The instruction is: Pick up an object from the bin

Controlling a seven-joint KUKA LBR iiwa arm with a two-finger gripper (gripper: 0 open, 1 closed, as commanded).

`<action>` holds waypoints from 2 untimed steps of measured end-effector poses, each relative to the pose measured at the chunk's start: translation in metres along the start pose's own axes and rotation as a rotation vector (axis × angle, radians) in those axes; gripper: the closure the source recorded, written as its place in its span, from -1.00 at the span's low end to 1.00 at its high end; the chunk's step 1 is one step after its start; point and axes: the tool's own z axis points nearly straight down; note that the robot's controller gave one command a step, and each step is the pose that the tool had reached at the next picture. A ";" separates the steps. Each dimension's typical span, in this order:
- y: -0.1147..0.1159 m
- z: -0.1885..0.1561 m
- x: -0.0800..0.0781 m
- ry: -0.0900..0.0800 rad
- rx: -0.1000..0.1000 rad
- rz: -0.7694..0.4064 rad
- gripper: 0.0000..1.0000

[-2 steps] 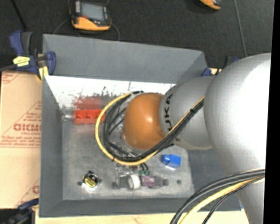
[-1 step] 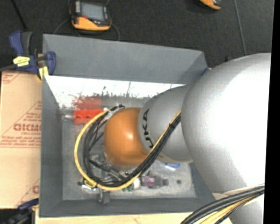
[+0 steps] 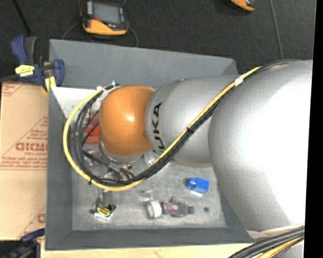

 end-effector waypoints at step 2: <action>-0.028 0.054 0.058 0.011 0.000 -0.233 1.00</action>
Offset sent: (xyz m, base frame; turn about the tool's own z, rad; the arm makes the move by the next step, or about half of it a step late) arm -0.0458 -0.0449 -0.0552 -0.2375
